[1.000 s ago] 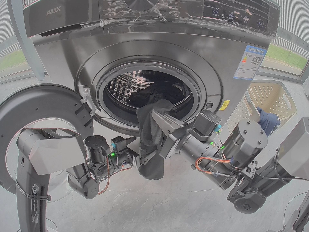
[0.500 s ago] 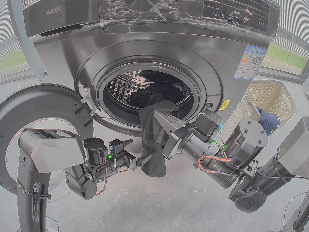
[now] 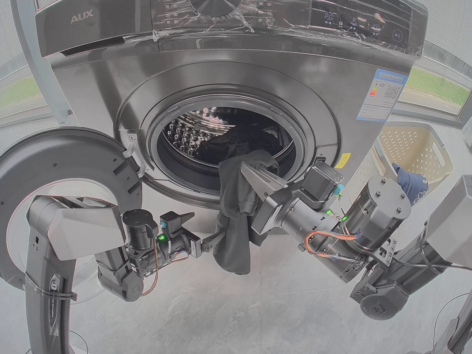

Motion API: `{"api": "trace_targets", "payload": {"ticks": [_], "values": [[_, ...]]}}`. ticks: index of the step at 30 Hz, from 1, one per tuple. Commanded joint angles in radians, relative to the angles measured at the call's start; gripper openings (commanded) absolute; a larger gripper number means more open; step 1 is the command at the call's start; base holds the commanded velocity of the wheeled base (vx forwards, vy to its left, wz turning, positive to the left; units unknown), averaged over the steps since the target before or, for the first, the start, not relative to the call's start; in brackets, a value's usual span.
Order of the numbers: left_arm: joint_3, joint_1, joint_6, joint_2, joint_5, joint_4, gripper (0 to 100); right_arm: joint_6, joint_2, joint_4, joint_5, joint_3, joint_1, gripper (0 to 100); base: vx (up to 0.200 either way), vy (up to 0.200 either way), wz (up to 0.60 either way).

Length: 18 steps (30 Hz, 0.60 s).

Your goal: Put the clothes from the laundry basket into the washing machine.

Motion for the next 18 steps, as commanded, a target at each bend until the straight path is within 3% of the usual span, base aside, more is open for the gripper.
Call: {"api": "trace_targets", "payload": {"ticks": [1, 8, 18], "values": [[-0.031, 0.003, -0.001, 0.021, 0.001, 0.000, 100, 0.000, -0.006, -0.001, 0.000, 0.000, 0.010, 0, 0.000, 0.000, 0.00], [-0.076, -0.046, -0.007, 0.021, 0.000, 0.001, 100, 0.000, -0.002, -0.001, 0.000, -0.003, 0.018, 0, 0.000, 0.000, 0.00], [-0.056, -0.121, 0.006, 0.012, -0.003, 0.000, 100, 0.000, -0.003, -0.001, 0.000, -0.001, 0.018, 0, 0.000, 0.000, 0.00]]}}
